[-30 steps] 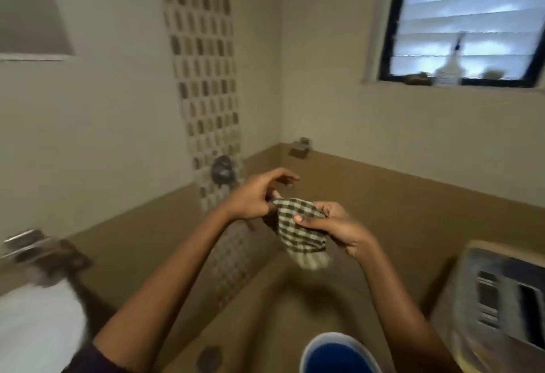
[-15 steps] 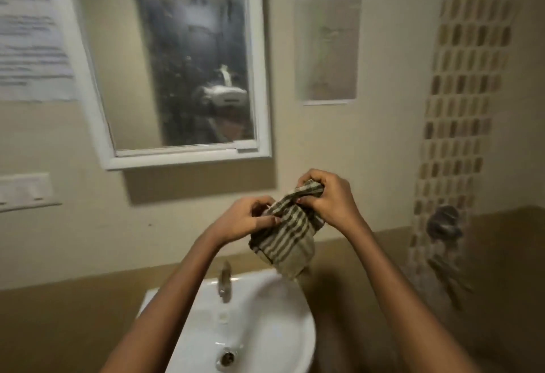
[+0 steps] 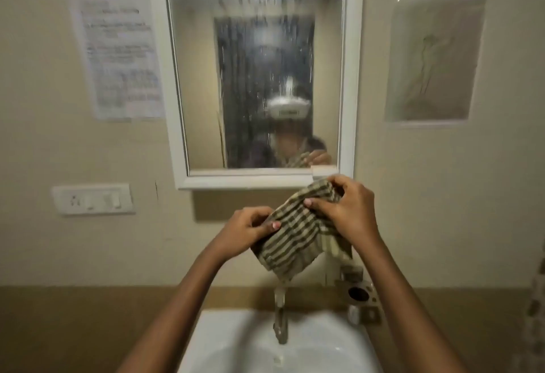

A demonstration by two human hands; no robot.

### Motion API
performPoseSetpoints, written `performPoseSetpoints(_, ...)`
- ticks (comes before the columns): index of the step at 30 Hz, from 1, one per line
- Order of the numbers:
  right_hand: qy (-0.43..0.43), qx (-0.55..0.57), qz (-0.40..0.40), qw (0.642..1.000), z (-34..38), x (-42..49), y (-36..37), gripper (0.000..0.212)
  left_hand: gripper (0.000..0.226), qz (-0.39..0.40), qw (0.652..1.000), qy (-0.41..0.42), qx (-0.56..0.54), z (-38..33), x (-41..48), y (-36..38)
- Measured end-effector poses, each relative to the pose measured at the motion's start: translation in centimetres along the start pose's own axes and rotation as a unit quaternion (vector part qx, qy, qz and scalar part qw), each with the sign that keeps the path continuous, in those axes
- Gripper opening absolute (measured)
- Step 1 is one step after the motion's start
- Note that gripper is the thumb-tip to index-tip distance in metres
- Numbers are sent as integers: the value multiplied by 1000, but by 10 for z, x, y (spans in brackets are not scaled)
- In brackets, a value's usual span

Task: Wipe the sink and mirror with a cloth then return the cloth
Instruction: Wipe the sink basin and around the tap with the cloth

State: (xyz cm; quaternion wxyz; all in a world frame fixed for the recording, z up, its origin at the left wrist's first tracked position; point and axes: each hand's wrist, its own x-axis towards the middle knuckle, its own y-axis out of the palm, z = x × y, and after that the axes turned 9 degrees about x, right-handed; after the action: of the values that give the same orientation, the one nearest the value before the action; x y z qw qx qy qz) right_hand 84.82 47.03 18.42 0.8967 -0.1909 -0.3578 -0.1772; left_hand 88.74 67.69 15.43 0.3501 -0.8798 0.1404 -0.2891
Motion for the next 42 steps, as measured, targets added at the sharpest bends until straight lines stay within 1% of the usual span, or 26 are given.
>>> performPoseSetpoints(1,7,0,9,1000,-8,-5,-1,34,27,15,1000,-5,5,4,-2,7)
performPoseSetpoints(3,32,-12,45,998,-33,-21,-1,32,11,51,998,-31,-5,17,-9,26)
performPoseSetpoints(5,61,-9,74,995,-64,-38,0,24,15,80,995,-52,10,32,-13,45)
performPoseSetpoints(7,87,-11,102,991,-96,-56,4,17,6,116,989,-88,24,48,-17,64)
performPoseSetpoints(8,101,-12,113,988,-112,-64,8,16,2,132,985,-106,23,58,-19,74)
performPoseSetpoints(9,117,-11,119,986,-127,-73,13,17,6,144,981,-126,22,66,-21,85)
performPoseSetpoints(12,144,-68,104,982,-162,-96,30,26,18,165,971,-173,15,89,-32,110)
performPoseSetpoints(13,158,-80,101,979,-170,-105,35,27,18,174,967,-185,10,96,-37,118)
performPoseSetpoints(15,194,-72,106,973,-184,-128,46,26,8,198,958,-209,3,113,-48,132)
performPoseSetpoints(17,217,-56,103,969,-199,-155,57,21,15,210,951,-229,-4,129,-59,143)
performPoseSetpoints(19,233,-60,94,966,-214,-180,68,15,7,225,943,-245,-12,146,-69,153)
performPoseSetpoints(22,335,-47,69,938,-230,-203,85,12,7,239,933,-267,-31,167,-77,168)
performPoseSetpoints(24,387,-38,37,921,-238,-209,97,17,25,219,934,-281,-28,183,-77,182)
performPoseSetpoints(26,408,-35,4,912,-242,-208,113,18,35,184,938,-294,-15,197,-73,195)
performPoseSetpoints(27,403,-39,-17,914,-250,-207,125,17,35,175,941,-291,-8,209,-68,203)
performPoseSetpoints(29,382,-34,-51,922,-261,-204,140,18,23,163,945,-285,19,216,-60,215)
performPoseSetpoints(30,368,-36,-55,927,-264,-202,146,19,18,150,946,-287,27,218,-58,218)
performPoseSetpoints(31,350,-40,-54,934,-269,-202,152,22,16,137,947,-289,32,222,-56,222)
performPoseSetpoints(33,326,-27,-25,945,-280,-206,173,30,16,123,947,-293,42,237,-51,229)
performPoseSetpoints(35,306,-13,34,951,-284,-216,195,38,20,110,948,-296,45,250,-51,229)
performPoseSetpoints(37,284,-51,71,955,-286,-227,209,39,19,86,948,-302,50,255,-53,223)
performPoseSetpoints(38,274,-62,68,957,-286,-232,214,45,15,66,949,-304,57,257,-53,217)
performPoseSetpoints(39,268,-57,51,960,-283,-234,218,46,13,42,951,-300,69,262,-55,208)
performPoseSetpoints(41,254,-40,19,966,-272,-236,222,33,13,-6,947,-302,111,274,-59,184)
performPoseSetpoints(42,248,-50,10,967,-265,-237,224,32,13,-35,942,-309,127,280,-61,171)
